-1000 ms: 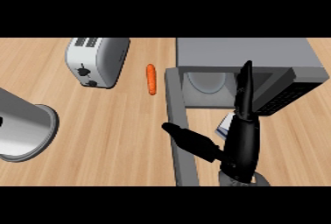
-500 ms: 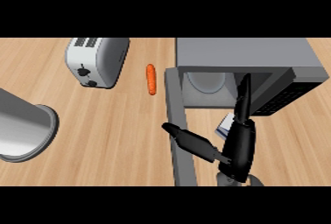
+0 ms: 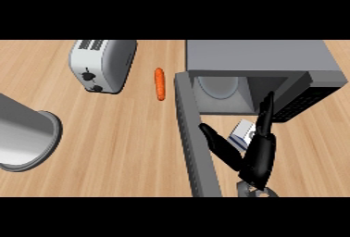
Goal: Pick up the milk, place it into the microwave and close the microwave
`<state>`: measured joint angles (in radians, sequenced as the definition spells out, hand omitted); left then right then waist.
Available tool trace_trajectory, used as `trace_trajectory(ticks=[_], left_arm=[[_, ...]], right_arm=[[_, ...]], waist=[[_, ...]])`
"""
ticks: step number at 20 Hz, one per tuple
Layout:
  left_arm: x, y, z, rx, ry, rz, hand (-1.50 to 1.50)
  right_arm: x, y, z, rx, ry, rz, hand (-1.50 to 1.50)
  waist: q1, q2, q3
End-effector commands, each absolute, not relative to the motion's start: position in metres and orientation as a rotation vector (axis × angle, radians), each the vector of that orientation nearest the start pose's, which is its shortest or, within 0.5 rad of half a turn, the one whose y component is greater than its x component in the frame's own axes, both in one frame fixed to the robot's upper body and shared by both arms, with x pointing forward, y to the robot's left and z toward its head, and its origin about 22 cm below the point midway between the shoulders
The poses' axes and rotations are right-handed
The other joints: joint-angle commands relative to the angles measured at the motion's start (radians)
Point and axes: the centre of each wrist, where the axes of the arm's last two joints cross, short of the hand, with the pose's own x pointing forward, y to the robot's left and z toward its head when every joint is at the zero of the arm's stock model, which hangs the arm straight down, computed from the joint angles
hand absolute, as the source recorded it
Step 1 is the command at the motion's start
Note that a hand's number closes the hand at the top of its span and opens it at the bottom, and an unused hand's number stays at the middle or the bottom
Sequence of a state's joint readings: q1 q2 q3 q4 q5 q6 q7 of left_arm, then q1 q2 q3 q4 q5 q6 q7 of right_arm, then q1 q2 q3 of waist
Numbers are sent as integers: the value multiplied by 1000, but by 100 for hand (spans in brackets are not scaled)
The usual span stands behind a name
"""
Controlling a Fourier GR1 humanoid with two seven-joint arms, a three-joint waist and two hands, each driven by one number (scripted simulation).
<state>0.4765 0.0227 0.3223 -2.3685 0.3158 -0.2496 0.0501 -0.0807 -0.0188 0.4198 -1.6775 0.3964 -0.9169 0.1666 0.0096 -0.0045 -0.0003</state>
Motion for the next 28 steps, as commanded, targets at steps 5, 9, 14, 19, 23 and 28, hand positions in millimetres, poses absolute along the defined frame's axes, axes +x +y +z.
trace_trajectory(ticks=[5, 9, 14, 19, 23, 28], left_arm=[[79, 311, 130, 99, -1958, 93, -150], [84, 298, 124, 118, -1961, 101, -150], [76, 323, 131, 90, -1945, 76, -150], [73, 329, 132, 101, -1947, 70, -150], [67, 317, 123, 87, -1951, 74, -150], [68, 320, 137, 102, -1952, 91, -150]], right_arm=[[227, -168, -15, -673, -1693, -284, -150], [236, -165, -25, -681, -1671, -293, -150], [214, -194, -69, -647, -1657, -290, -150], [210, -185, -82, -646, -1671, -292, -150], [210, -206, -109, -647, -1671, -271, -150], [222, -209, -127, -650, -1659, -260, -150]], waist=[[1, 3, 2], [-2, 4, 1], [0, 4, 2], [-2, 3, 1], [1, 3, 1], [1, 4, 1]])
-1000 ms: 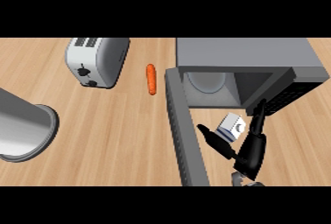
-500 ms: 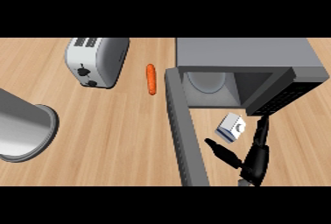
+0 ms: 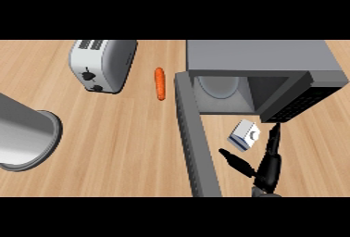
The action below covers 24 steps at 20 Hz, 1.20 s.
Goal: Pick up the milk, place it into the microwave and close the microwave
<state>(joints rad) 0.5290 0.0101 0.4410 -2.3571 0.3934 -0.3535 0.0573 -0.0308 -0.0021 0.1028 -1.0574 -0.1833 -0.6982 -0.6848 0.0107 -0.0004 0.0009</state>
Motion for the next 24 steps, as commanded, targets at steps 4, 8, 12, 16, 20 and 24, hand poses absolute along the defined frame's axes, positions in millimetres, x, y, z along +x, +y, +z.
trace_trajectory(ticks=[4, 8, 12, 16, 20, 24], left_arm=[[74, 313, 129, 100, -1959, 90, -150], [71, 328, 140, 102, -1966, 60, -150], [70, 338, 132, 100, -1969, 95, -150], [66, 326, 132, 101, -1972, 71, -150], [65, 323, 128, 97, -1971, 92, -150], [60, 327, 132, 99, -1961, 68, -150]], right_arm=[[238, -224, -127, -660, -1659, -250, -150], [235, -223, -151, -662, -1643, -227, -150], [242, -227, -158, -631, -1654, -222, 150], [249, -240, -154, -591, -1740, -163, 150], [253, -238, -156, -679, -1792, -111, 150], [260, -242, -151, -525, -1856, -82, 150]], waist=[[-1, 0, 0], [3, 2, 0], [7, 3, 1], [6, 2, 0], [10, 3, 1], [10, 2, 1]])
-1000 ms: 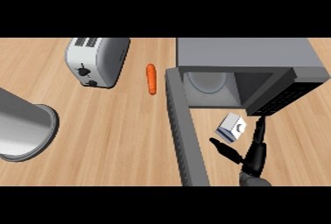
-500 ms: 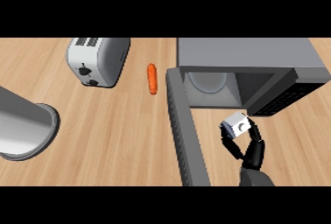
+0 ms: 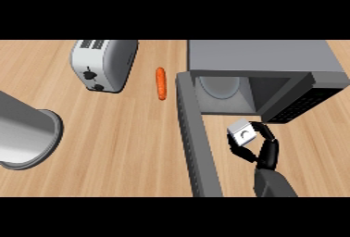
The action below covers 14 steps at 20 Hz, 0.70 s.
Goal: Pick up the milk, place it into the microwave and close the microwave
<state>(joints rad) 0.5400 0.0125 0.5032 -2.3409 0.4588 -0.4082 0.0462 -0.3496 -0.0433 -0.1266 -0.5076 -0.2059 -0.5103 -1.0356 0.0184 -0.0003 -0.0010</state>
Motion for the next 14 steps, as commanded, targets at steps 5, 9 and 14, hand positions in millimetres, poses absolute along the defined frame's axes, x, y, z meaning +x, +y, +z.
trace_trajectory(ticks=[5, 9, 14], left_arm=[[69, 336, 123, 70, -1975, 54, -150], [65, 334, 126, 76, -1961, 73, -150], [62, 342, 118, 92, -1944, 105, -150]], right_arm=[[296, -291, -113, -166, -1885, 234, 150], [301, -305, -102, 51, -1942, 241, 150], [316, -264, -94, 225, -1971, 262, 150]], waist=[[32, 4, 3], [4, -1, 3], [-3, -2, 1]])
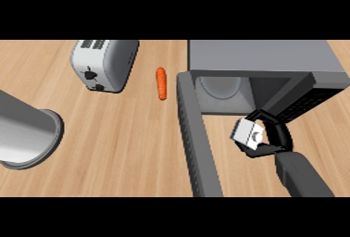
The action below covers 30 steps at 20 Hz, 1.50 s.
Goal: Pick up the milk, place it into the microwave and close the microwave
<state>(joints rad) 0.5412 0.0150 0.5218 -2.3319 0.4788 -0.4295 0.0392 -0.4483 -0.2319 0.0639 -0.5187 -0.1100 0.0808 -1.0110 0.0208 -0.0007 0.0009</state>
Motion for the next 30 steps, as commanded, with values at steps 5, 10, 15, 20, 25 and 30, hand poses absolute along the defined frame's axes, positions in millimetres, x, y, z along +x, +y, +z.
trace_trajectory(ticks=[5, 10, 15, 20, 25, 30], left_arm=[[48, 346, 131, 131, -1940, 95, -150], [48, 356, 120, 101, -1936, 105, -150], [59, 343, 129, 108, -1941, 96, -150], [60, 361, 112, 100, -1931, 99, -150], [56, 346, 122, 93, -1932, 88, -150], [72, 361, 117, 68, -1927, 86, -150]], right_arm=[[312, -258, -69, 167, -1999, 309, 150], [340, -234, -35, 95, -2001, 297, 150], [365, -207, 2, 44, -2024, 303, 150], [399, -184, 22, -129, -2009, 423, 150], [413, -179, 13, -229, -1978, 481, 150], [432, -158, 35, -358, -1943, 496, 150]], waist=[[-21, -6, -2], [-10, -3, -1], [-14, -1, -1], [9, 5, -1], [30, 13, 0], [37, 20, 0]])
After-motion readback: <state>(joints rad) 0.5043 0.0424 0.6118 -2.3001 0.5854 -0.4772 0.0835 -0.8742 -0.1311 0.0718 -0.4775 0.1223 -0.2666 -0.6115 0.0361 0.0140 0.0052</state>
